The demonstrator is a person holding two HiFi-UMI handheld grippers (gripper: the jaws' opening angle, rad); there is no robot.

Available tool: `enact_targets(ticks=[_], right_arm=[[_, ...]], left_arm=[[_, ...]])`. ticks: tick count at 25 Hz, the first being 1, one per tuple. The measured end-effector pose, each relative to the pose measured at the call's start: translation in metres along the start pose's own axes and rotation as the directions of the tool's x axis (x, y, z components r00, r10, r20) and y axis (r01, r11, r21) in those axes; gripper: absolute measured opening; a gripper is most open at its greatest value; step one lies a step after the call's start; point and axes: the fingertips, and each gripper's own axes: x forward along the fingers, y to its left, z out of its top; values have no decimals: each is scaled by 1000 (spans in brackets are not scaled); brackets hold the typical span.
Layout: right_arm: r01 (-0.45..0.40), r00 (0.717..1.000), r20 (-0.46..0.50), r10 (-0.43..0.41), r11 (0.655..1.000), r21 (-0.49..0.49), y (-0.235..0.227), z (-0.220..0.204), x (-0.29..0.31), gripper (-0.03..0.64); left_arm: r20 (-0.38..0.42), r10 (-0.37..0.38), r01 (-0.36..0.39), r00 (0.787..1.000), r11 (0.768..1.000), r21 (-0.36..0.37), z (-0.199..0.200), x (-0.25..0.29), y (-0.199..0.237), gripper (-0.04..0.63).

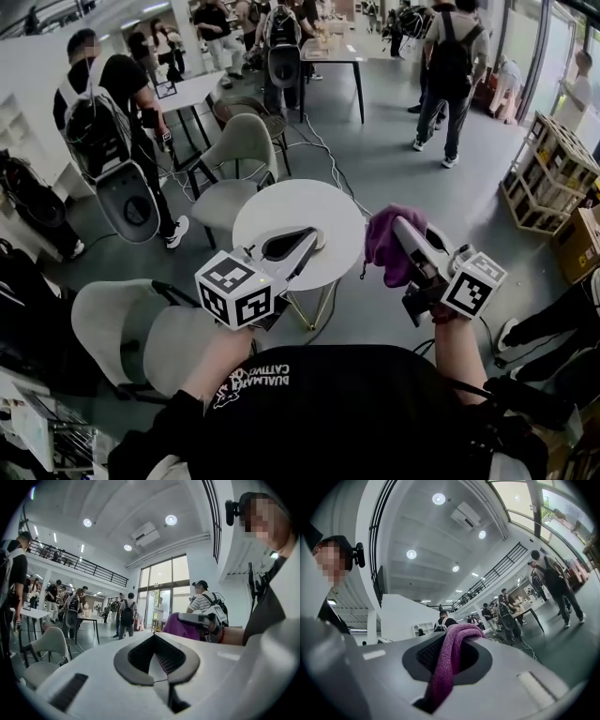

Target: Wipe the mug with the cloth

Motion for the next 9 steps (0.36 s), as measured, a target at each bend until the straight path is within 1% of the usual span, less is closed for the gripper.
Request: enact_targets(ticks=[4,9], right_arm=[[-2,1000,-29,1,1000,-21,11,-26,3,38],[4,998,-58,-5,1000,-22,1,-17,0,38]], left_arm=[[8,15,-15,1000,1000,-10,-19,-24,1,0],[0,41,-41,999,999,-22,-15,-15,-1,0]])
